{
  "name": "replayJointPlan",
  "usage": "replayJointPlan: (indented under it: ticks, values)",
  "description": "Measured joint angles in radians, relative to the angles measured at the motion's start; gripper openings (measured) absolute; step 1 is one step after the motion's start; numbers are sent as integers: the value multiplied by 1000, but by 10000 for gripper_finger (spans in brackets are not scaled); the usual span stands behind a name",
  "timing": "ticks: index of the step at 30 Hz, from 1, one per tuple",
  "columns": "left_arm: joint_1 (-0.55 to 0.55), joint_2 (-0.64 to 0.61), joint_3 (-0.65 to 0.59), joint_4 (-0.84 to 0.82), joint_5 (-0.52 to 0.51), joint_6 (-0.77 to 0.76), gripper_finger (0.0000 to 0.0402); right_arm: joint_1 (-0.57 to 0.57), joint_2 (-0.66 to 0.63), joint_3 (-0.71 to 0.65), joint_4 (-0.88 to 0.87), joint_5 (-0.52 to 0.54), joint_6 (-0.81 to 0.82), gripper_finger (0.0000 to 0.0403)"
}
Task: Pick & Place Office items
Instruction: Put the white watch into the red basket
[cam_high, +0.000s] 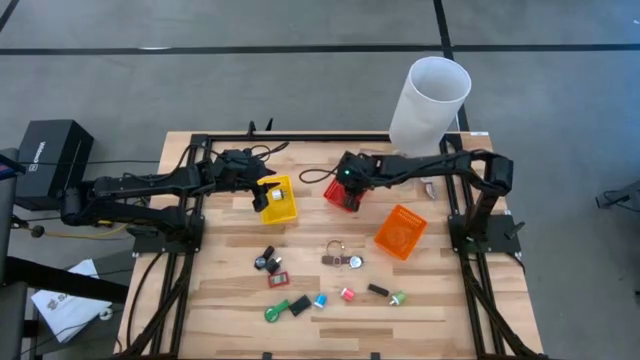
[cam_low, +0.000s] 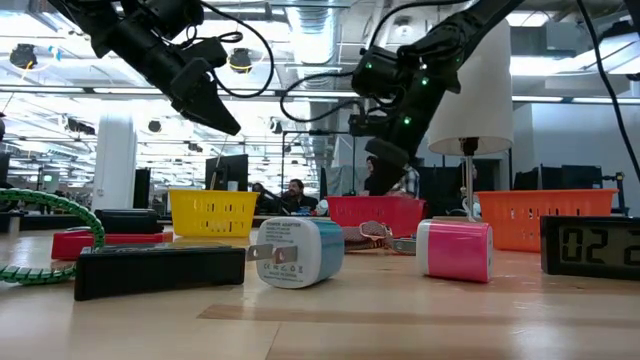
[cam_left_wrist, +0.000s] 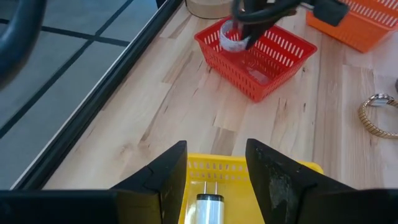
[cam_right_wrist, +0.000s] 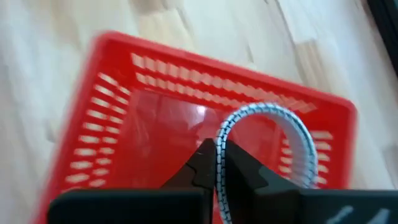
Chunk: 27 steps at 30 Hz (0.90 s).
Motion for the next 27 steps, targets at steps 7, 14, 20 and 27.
replayJointPlan:
  ticks: [7,14,20,27]
  values:
    - [0,0,0,0,0,0,158,-3,0,0,-11,1,54,12]
    - [0,0,0,0,0,0,158,0,70,3,10,0,69,13]
    - [-1,0,0,0,0,0,158,7,149,22,36,6,18,13]
    - [0,0,0,0,0,0,158,6,158,37,32,-4,15,24]
